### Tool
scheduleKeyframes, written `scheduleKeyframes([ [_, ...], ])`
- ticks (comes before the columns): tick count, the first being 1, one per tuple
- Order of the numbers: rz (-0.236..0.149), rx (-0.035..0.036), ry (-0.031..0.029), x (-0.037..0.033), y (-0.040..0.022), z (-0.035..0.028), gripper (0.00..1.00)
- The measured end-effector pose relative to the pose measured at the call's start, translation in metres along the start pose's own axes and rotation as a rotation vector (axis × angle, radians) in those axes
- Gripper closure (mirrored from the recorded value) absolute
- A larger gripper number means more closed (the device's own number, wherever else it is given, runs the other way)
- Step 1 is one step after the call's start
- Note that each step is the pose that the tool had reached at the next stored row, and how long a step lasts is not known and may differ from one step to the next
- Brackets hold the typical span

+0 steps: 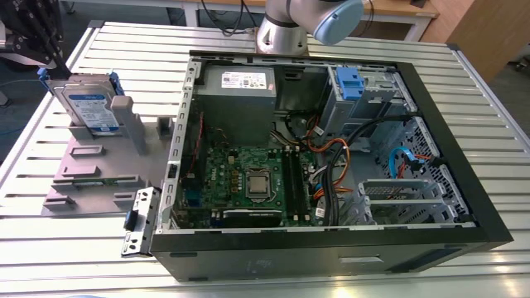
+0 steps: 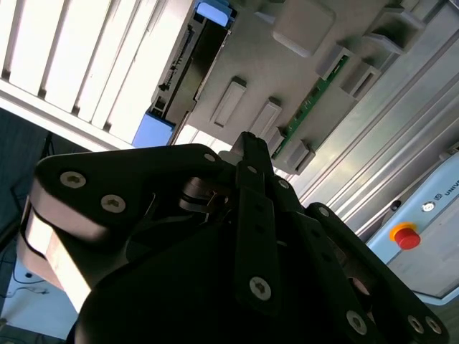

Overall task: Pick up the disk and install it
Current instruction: 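Pick up the disk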

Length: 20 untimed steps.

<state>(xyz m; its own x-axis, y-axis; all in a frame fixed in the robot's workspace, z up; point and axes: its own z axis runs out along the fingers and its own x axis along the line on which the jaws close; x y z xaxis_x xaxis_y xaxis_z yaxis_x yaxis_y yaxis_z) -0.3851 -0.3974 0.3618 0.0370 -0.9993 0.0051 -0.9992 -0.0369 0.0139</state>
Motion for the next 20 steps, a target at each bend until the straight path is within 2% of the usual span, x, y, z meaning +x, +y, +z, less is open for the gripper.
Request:
scheduleKeyframes([
  [20, -0.01, 0.0, 0.0002, 0.0, 0.0, 0.0, 0.89],
])
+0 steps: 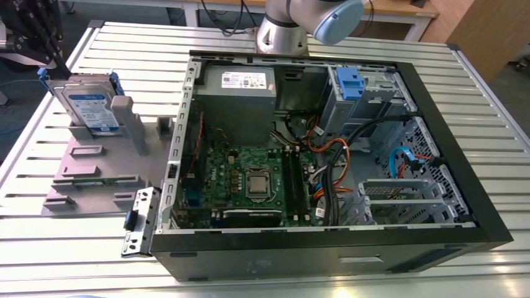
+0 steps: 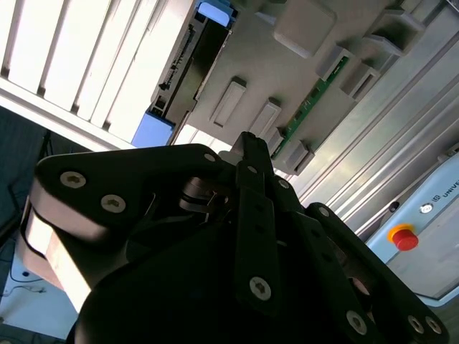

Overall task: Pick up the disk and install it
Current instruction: 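Pick up the disk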

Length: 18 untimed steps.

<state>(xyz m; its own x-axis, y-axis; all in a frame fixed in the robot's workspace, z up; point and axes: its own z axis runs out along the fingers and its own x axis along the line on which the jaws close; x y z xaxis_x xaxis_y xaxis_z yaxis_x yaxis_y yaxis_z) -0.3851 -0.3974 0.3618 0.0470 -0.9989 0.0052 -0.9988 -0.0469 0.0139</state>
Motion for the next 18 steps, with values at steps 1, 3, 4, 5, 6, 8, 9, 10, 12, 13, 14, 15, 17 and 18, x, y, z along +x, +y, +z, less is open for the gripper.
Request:
scheduleKeyframes([
  [1, -0.001, 0.0, 0.0, 0.0, 0.0, 0.0, 0.89],
  [3, -0.002, 0.0, 0.0, 0.0, 0.0, 0.0, 0.89],
  [4, -0.002, 0.0, 0.0, 0.0, 0.0, 0.0, 0.89],
  [5, -0.003, 0.0, 0.0, 0.0, 0.0, 0.0, 0.89],
  [6, -0.003, 0.0, 0.0, 0.0, 0.0, 0.0, 0.89],
  [8, -0.004, 0.0, 0.0, 0.0, 0.0, 0.0, 0.89],
  [9, -0.005, 0.0001, 0.0, 0.0, 0.0, 0.0, 0.89],
  [10, -0.005, 0.0, 0.0, 0.0, 0.0, 0.0, 0.89],
  [12, -0.006, 0.0001, 0.0, 0.0, 0.0, 0.0, 0.89],
  [13, -0.006, 0.0001, 0.0001, 0.0, 0.0, 0.0, 0.89],
  [14, -0.007, 0.0, 0.0001, 0.0, 0.0, 0.0, 0.89],
  [15, -0.008, 0.0, 0.0001, 0.0, 0.0, 0.0, 0.89],
  [17, -0.008, 0.0, 0.0001, 0.0, 0.0, 0.0, 0.89],
  [18, -0.009, 0.0001, 0.0001, 0.0, 0.0, 0.0, 0.89],
])
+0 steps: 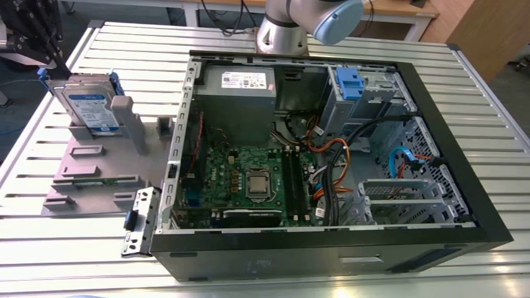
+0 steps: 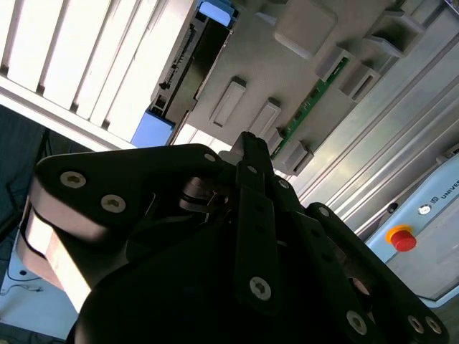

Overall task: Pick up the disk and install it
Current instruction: 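Pick up the disk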

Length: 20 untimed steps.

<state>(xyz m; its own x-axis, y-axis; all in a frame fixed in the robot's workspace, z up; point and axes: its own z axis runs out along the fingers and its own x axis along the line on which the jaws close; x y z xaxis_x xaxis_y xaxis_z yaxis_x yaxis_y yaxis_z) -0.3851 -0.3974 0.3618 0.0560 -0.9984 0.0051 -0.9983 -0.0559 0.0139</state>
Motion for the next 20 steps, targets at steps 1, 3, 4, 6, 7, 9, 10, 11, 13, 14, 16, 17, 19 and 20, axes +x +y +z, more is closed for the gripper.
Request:
scheduleKeyframes([
  [1, -0.001, -0.0001, 0.0, 0.0, 0.0, 0.0, 0.89],
  [3, -0.001, 0.0, 0.0, 0.0, 0.0, 0.0, 0.89],
  [4, -0.002, 0.0, 0.0, 0.0, 0.0, 0.0, 0.89],
  [6, -0.003, -0.0001, 0.0, 0.0, 0.0, 0.0, 0.89],
  [7, -0.003, 0.0, 0.0001, 0.0, 0.0, 0.0, 0.89],
  [9, -0.004, 0.0, 0.0001, 0.0, 0.0, 0.0, 0.89],
  [10, -0.005, 0.0, 0.0001, 0.0, 0.0, 0.0, 0.89],
  [11, -0.005, 0.0001, 0.0001, 0.0, 0.0, 0.0, 0.89],
  [13, -0.006, 0.0, 0.0001, 0.0, 0.0, 0.0, 0.89],
  [14, -0.007, 0.0, 0.0001, 0.0, 0.0, 0.0, 0.89],
  [16, -0.009, 0.0, 0.0001, 0.0, 0.0, 0.0, 0.89],
  [17, -0.011, 0.0, 0.0001, 0.0, 0.0, 0.0, 0.89],
  [19, -0.012, 0.0, 0.0002, 0.0, 0.0, 0.0, 0.89],
  [20, -0.012, 0.0, 0.0001, 0.0, 0.0, 0.0, 0.89],
])
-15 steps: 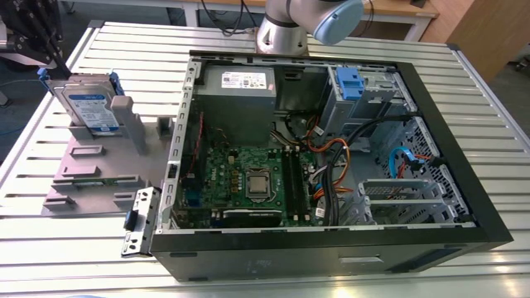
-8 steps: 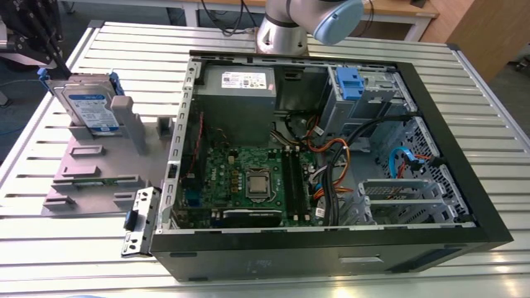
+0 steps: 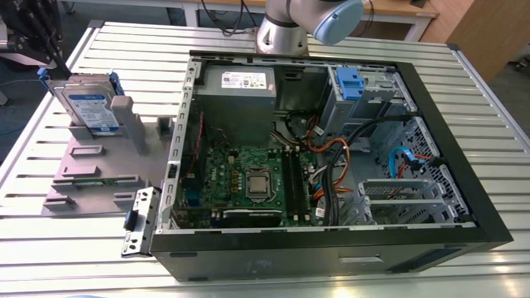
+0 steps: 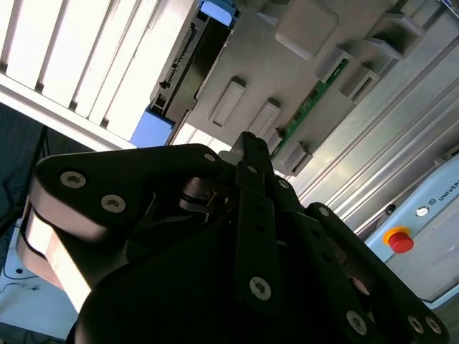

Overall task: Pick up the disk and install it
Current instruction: 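Pick up the disk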

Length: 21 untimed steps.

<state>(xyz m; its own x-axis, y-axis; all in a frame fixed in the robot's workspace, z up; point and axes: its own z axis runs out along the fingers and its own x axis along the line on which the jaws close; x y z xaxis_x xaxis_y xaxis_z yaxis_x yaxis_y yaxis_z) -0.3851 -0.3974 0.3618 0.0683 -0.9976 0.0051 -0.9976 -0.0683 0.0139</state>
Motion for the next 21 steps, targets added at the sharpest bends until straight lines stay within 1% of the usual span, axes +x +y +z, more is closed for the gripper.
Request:
scheduleKeyframes([
  [21, -0.014, 0.0001, 0.0002, 0.0, 0.0, 0.0, 0.89],
])
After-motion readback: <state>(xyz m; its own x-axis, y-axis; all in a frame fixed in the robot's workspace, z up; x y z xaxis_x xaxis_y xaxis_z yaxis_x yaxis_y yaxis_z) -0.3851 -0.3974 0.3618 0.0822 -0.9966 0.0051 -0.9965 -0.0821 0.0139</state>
